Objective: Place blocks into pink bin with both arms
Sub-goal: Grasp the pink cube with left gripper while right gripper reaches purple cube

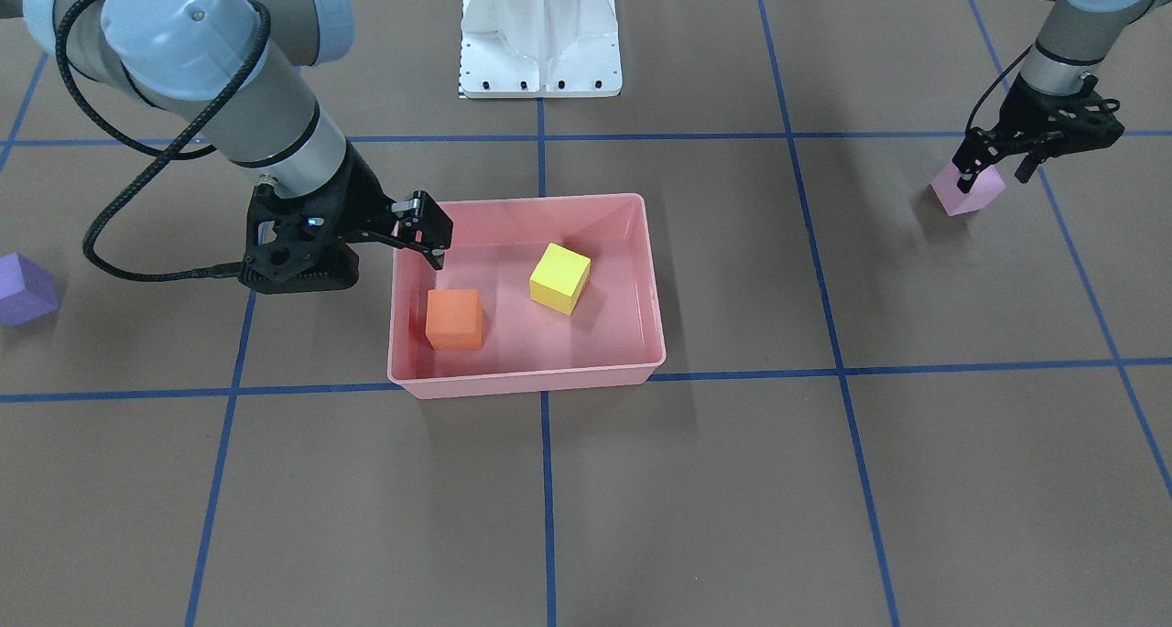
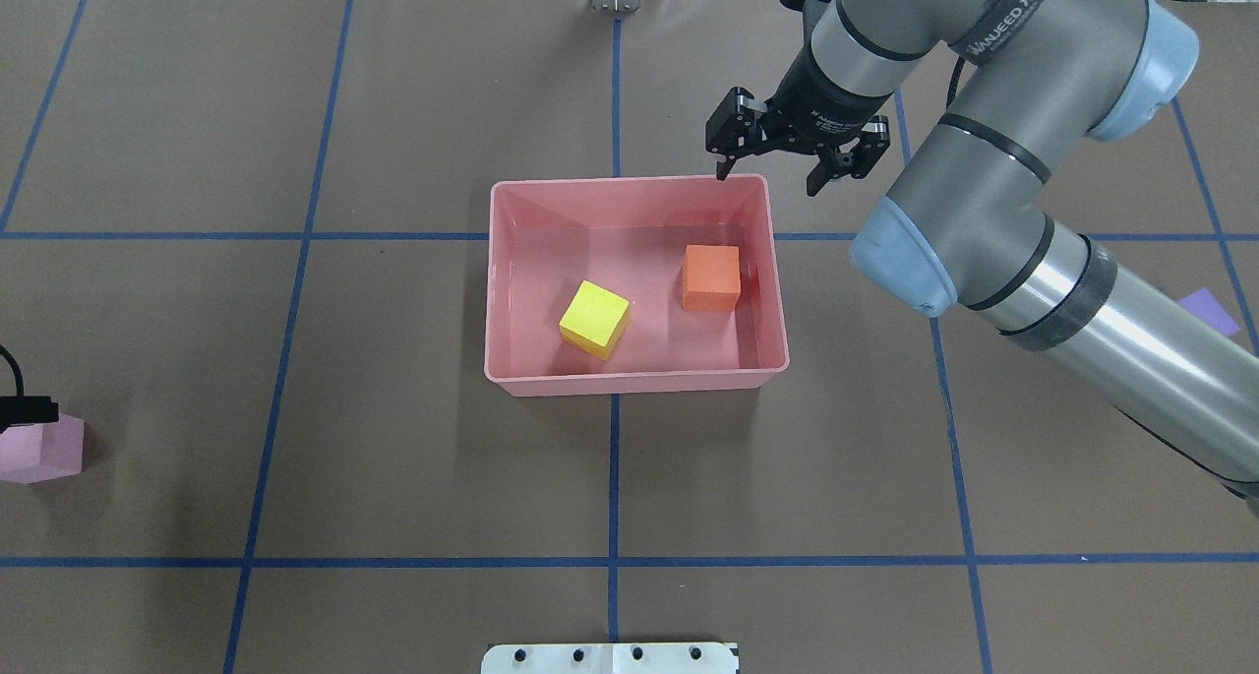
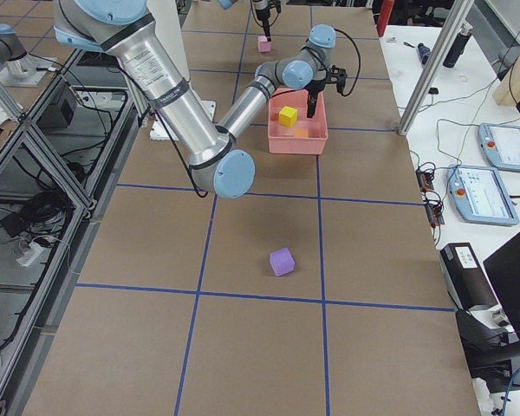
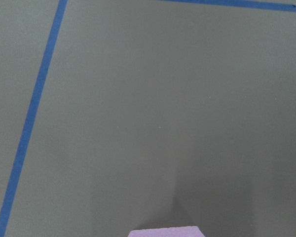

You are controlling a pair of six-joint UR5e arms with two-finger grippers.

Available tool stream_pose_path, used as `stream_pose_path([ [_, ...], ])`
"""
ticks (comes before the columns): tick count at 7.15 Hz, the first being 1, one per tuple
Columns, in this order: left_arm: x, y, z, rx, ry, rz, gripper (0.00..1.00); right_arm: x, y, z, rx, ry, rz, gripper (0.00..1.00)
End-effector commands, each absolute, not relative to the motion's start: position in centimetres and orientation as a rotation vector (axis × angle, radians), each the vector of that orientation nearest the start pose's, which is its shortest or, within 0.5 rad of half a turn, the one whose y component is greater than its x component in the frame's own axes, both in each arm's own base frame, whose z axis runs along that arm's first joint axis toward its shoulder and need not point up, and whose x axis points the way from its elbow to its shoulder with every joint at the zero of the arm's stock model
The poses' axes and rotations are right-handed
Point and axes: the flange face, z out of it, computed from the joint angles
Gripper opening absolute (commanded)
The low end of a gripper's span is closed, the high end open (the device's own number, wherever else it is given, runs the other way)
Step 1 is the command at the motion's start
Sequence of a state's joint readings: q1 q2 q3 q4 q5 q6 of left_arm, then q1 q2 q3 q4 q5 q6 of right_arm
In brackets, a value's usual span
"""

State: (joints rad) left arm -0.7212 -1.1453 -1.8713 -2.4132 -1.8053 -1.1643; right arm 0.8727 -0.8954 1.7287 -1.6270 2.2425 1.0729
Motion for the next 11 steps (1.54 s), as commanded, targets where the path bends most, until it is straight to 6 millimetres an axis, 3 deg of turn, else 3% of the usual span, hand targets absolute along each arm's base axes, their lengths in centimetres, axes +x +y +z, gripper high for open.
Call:
stream_pose_path([
  [1, 21.2, -30.3, 60.9, 0.172, 0.72, -0.203, 1.0, -32.7, -55.1, 20.8, -0.023, -0.989, 0.115, 1.0],
  [2, 22.6, -29.4, 61.2, 0.168, 0.709, -0.197, 1.0, -30.0, -55.7, 22.5, -0.016, -0.983, 0.135, 1.0],
  [3, 23.2, -29.2, 61.1, 0.175, 0.707, -0.189, 0.84, -27.1, -56.8, 25.5, 0.022, -0.954, 0.106, 1.0],
  [4, 23.1, -29.2, 61.0, 0.178, 0.711, -0.188, 0.2, -24.6, -57.7, 28.8, 0.044, -0.921, 0.075, 1.0],
  [5, 23.1, -29.3, 60.2, 0.184, 0.725, -0.191, 0.0, -22.6, -58.0, 31.5, 0.061, -0.895, 0.04, 1.0],
  [6, 22.7, -29.6, 58.2, 0.194, 0.754, -0.199, 0.0, -20.2, -57.9, 34.3, 0.073, -0.871, 0.011, 1.0],
  [7, 22.5, -29.6, 55.9, 0.155, 0.787, -0.192, 0.0, -17.1, -57.4, 38.5, 0.086, -0.834, -0.037, 1.0],
  [8, 21.7, -30.7, 53.4, 0.121, 0.81, -0.216, 0.0, -13.7, -56.2, 43.6, 0.088, -0.794, -0.096, 1.0],
  [9, 22.3, -32.0, 50.9, 0.131, 0.816, -0.224, 0.0, -10.8, -55.2, 47.1, 0.093, -0.767, -0.139, 1.0],
  [11, 26.4, -35.5, 43.8, 0.133, 0.821, -0.229, 0.0, -9.3, -51.9, 54.0, 0.037, -0.709, -0.195, 1.0],
])
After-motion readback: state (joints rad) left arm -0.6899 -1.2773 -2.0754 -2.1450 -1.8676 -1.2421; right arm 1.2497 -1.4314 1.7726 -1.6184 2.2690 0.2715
